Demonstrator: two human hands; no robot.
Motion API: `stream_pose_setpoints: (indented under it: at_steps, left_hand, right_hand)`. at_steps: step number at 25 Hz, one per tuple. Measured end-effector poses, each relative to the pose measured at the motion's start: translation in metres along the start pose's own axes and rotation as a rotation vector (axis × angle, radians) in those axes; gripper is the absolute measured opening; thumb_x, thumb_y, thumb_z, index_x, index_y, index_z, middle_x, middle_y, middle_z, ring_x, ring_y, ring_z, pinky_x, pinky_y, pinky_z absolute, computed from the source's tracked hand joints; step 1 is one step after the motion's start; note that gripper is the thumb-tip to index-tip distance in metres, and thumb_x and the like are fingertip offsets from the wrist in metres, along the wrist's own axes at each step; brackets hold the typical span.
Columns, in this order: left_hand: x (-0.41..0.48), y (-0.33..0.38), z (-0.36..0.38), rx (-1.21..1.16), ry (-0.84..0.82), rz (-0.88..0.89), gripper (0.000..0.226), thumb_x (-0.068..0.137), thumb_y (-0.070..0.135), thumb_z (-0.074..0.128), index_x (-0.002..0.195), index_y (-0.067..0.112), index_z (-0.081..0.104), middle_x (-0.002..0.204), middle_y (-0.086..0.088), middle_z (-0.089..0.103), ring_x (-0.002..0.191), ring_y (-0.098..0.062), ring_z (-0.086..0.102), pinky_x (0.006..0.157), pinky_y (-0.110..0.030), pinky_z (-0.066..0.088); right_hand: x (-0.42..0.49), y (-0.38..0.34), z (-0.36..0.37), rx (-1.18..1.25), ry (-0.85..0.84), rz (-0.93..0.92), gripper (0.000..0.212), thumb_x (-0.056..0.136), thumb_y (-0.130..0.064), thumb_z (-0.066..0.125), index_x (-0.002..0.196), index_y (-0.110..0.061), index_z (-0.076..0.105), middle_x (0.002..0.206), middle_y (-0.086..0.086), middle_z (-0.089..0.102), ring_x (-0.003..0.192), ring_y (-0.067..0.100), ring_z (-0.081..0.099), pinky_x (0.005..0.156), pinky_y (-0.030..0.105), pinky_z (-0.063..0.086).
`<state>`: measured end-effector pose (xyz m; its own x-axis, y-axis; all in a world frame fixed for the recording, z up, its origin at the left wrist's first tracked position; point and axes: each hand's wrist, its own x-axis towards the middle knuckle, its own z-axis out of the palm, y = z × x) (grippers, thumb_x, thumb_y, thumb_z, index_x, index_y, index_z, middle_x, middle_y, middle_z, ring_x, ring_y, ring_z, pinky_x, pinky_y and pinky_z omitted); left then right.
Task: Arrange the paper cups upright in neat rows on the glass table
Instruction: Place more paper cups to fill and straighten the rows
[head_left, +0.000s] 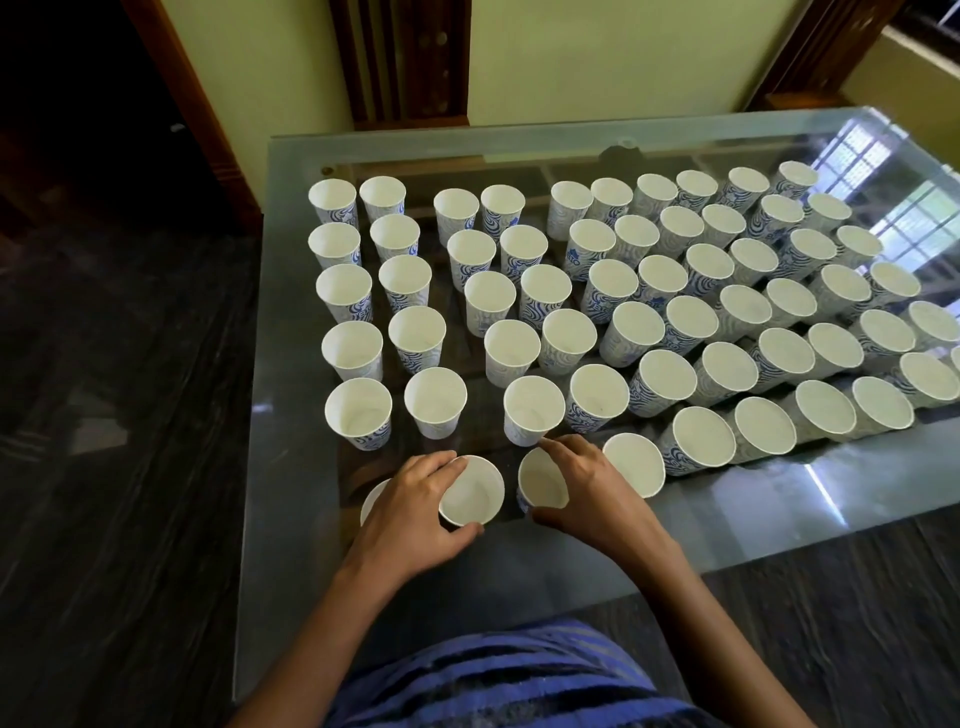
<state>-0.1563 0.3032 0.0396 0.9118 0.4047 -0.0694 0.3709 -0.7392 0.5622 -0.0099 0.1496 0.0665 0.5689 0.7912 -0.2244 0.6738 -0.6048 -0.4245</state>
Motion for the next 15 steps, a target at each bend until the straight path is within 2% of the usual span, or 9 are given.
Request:
stream_pose_setpoints:
  at_steps: [3, 6, 11, 15]
  left_hand:
    - [0.0, 0.002, -0.001, 0.017, -0.002, 0.011, 0.078, 0.068, 0.049, 0.072, 0.135, 0.021, 0.044, 0.142, 0.004, 0.041, 0.129, -0.012, 0.034, 0.106, -0.022, 0.026]
    - [0.005, 0.011, -0.002, -0.008, 0.006, 0.02, 0.08, 0.067, 0.05, 0.073, 0.135, 0.021, 0.044, 0.143, 0.004, 0.04, 0.13, -0.013, 0.034, 0.108, -0.025, 0.026]
    - [0.026, 0.039, 0.007, 0.01, -0.033, 0.122, 0.08, 0.07, 0.054, 0.07, 0.137, 0.02, 0.041, 0.143, 0.003, 0.041, 0.131, -0.011, 0.033, 0.107, -0.02, 0.022]
    - [0.037, 0.055, 0.019, 0.0, -0.089, 0.156, 0.08, 0.068, 0.052, 0.072, 0.135, 0.018, 0.044, 0.14, 0.002, 0.044, 0.127, -0.012, 0.037, 0.105, -0.019, 0.026]
  right_hand:
    - [-0.003, 0.003, -0.005, 0.046, 0.001, 0.011, 0.089, 0.064, -0.036, 0.081, 0.139, -0.015, 0.038, 0.138, 0.005, 0.043, 0.124, 0.023, 0.043, 0.101, 0.032, 0.039]
    - [-0.005, 0.02, -0.02, 0.069, 0.023, 0.041, 0.094, 0.058, -0.03, 0.086, 0.138, -0.011, 0.041, 0.139, 0.01, 0.043, 0.127, 0.025, 0.042, 0.106, 0.032, 0.034]
    - [-0.01, 0.055, -0.039, -0.003, 0.022, 0.119, 0.092, 0.062, -0.021, 0.084, 0.14, -0.013, 0.037, 0.146, 0.009, 0.034, 0.133, 0.025, 0.034, 0.108, 0.03, 0.029]
    - [-0.011, 0.068, -0.041, -0.005, -0.02, 0.146, 0.091, 0.063, -0.021, 0.083, 0.14, -0.014, 0.036, 0.145, 0.007, 0.035, 0.132, 0.023, 0.036, 0.107, 0.031, 0.033]
